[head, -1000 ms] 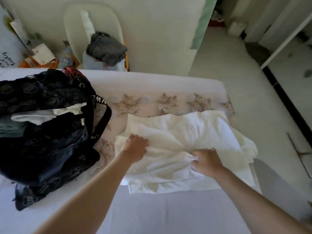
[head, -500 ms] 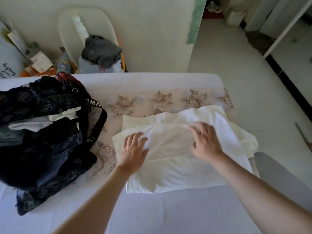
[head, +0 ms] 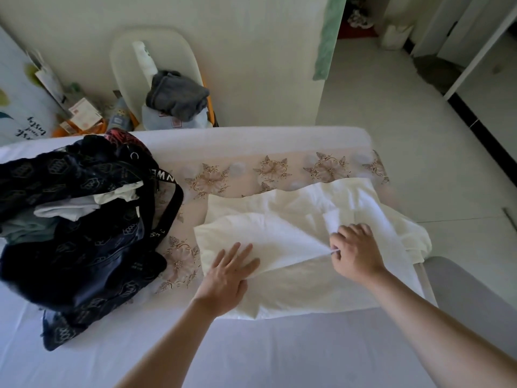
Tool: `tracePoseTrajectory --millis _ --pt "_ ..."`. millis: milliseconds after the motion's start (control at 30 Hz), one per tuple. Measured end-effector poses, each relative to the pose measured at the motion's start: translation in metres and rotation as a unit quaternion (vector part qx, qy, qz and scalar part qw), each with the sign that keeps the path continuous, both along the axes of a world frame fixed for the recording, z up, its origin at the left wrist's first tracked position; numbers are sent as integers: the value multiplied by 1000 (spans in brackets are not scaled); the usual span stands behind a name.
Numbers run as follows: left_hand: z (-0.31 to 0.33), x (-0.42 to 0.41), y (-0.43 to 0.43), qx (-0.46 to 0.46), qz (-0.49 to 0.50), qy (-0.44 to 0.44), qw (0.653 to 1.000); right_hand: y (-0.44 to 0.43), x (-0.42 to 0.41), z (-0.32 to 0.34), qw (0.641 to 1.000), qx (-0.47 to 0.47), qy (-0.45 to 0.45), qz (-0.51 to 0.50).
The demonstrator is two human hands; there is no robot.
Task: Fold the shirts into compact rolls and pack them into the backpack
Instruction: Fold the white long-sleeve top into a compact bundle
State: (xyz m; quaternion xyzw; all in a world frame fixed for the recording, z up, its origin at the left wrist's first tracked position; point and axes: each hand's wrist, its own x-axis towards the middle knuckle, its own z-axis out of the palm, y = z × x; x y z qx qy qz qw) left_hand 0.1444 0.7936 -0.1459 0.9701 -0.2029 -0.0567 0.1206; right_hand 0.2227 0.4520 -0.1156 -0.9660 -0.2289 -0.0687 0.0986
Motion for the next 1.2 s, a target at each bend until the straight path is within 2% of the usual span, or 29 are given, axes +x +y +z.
tracePoseTrajectory --millis 67,133,233,300,333,400,433,467,533,600,667,700,767,833,900,967,1067,1200 --pt "-8 -9 4 1 -25 28 999 -5 -7 -5 995 -22 84 42" --pt "-10 -11 7 -14 -25 18 999 -10 -9 -15 992 -12 127 13" --pt "-2 12 -4 -50 37 -5 998 -13 -2 -24 993 32 61 -97" --pt "0 33 -20 -46 59 -21 997 -10 7 -22 977 54 78 -190" --pt "2 42 -29 -35 70 -3 997 -7 12 -15 959 63 125 -249" --pt "2 57 -46 -1 79 51 996 -5 21 -6 890 108 242 -371" --pt "1 62 -54 21 79 75 994 -6 26 -4 860 120 298 -396" --pt "1 66 -61 47 76 89 992 -8 30 -1 845 129 335 -396" --pt "0 72 -73 79 62 93 991 -15 34 0 852 141 321 -389" --pt "-5 75 -80 92 57 90 990 -24 35 0 866 160 215 -422" --pt "-13 77 -82 102 52 93 989 -33 30 -6 880 113 102 -450" --pt "-16 78 -82 105 49 96 989 -35 26 -11 891 68 77 -442" --pt "-17 77 -84 105 46 86 990 -37 13 -20 929 -6 42 -369" --pt "-12 70 -85 91 36 51 994 -34 -1 -28 969 -13 -1 -246" --pt "-13 54 -79 88 9 37 995 -29 -18 -37 990 -23 5 -138" --pt "-20 30 -68 98 -11 44 994 -27 -33 -48 992 -71 48 -93" --pt "-26 0 -50 111 -25 65 991 -26 -36 -54 973 -136 117 -145" --pt "-15 -1 -35 129 -67 90 985 -29 -24 -38 948 -183 111 -236"
